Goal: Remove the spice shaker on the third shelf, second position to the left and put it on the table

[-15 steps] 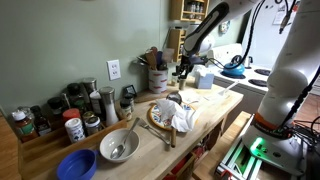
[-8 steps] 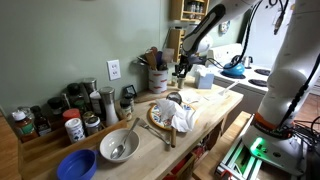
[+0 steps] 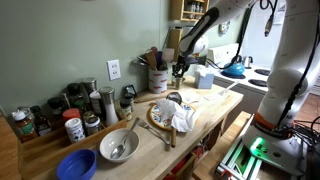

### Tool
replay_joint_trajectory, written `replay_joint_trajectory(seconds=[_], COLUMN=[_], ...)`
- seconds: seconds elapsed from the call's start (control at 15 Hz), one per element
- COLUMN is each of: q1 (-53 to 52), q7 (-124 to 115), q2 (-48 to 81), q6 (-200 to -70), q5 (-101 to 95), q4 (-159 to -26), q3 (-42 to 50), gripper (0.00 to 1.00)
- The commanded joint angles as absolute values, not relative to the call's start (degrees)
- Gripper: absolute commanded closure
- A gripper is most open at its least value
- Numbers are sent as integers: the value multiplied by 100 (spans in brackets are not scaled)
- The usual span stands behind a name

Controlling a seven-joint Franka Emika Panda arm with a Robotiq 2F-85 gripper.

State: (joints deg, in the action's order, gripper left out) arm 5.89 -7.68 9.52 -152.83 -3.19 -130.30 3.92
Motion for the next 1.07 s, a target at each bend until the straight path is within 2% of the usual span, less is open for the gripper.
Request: replay_joint_trajectory(seconds=[0.0, 0.27, 0.33, 0.53, 0.67, 1.0], q1=[501, 498, 502, 551, 681, 888], q7=[-794, -765, -751, -577, -51, 1461], q2=[1179, 1284, 1282, 1162, 876, -55], q6=[-15227, -15199, -15190, -15099, -14786, -13280], q5=[-290, -263, -247, -182, 129, 879], q4=[-12838, -12741, -12737, -12784, -12918, -13150], q3=[472, 481, 481, 460, 344, 429], gripper=[69, 69, 24, 4, 0, 0])
